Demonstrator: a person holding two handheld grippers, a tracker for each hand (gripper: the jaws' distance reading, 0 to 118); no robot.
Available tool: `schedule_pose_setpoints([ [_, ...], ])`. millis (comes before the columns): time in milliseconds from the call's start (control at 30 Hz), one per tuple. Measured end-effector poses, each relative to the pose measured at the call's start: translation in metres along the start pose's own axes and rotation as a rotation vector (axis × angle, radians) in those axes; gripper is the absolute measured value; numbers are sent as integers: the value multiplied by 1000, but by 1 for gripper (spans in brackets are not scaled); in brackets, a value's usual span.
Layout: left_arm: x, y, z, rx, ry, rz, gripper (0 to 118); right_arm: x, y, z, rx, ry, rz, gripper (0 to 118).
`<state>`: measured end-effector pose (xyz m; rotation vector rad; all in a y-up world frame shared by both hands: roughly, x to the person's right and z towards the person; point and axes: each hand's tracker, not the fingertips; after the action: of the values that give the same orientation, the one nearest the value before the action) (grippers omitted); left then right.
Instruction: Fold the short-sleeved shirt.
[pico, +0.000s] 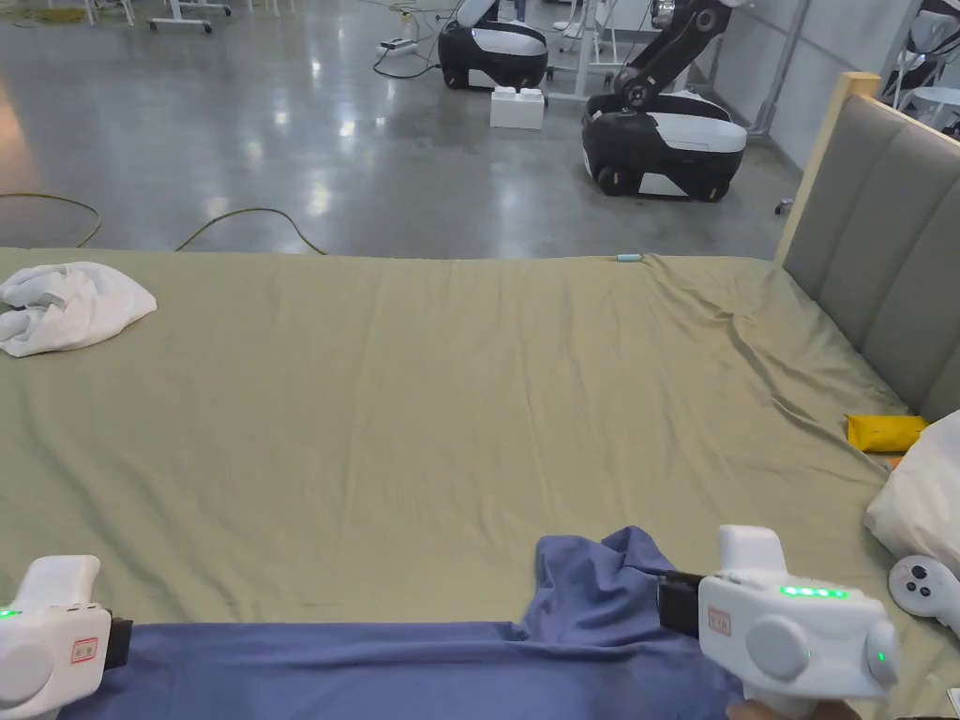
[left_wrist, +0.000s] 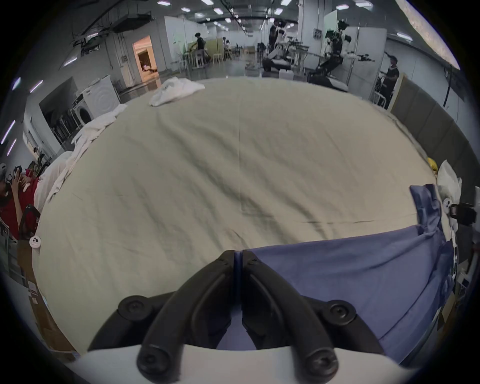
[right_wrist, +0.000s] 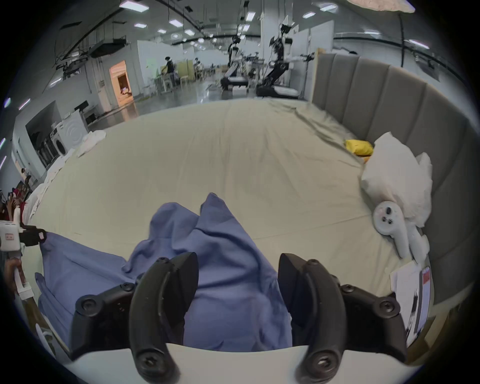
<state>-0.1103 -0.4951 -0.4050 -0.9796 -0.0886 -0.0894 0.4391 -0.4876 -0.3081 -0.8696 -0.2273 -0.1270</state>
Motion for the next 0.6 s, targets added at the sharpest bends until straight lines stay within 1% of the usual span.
schedule_pose_setpoints([
  [33,-1,-3,8,27,-12,17,7,2,6,-10,-33,19,21,68],
  [100,-2,-9,24,42,-17,22,7,4,14,-30,-92,12,58,68],
  [133,-2,-10,29,58,-20,31,7,4,16,-39,-122,26,76,68],
  [167,-3,-12,36,72,-33,32,7,4,18,-48,-155,26,85,68],
  [200,-4,-15,40,68,-31,32,7,3,19,-55,-181,3,93,68],
  [233,-4,-17,44,72,-29,36,7,3,17,-60,-202,2,92,64],
  [267,-6,-19,46,86,-32,33,7,3,18,-67,-217,9,86,55],
  [300,-7,-21,48,91,-33,32,7,5,17,-71,-250,23,66,38],
  [333,-7,-22,50,86,-29,36,7,5,16,-76,-270,21,61,15],
  [400,-16,-22,44,86,-29,43,7,3,8,-76,-270,-11,79,9],
  [433,-19,-22,43,86,-27,46,7,5,6,-74,-252,7,64,4],
  [600,-20,-23,39,85,-30,57,7,14,2,-70,-223,48,12,1],
])
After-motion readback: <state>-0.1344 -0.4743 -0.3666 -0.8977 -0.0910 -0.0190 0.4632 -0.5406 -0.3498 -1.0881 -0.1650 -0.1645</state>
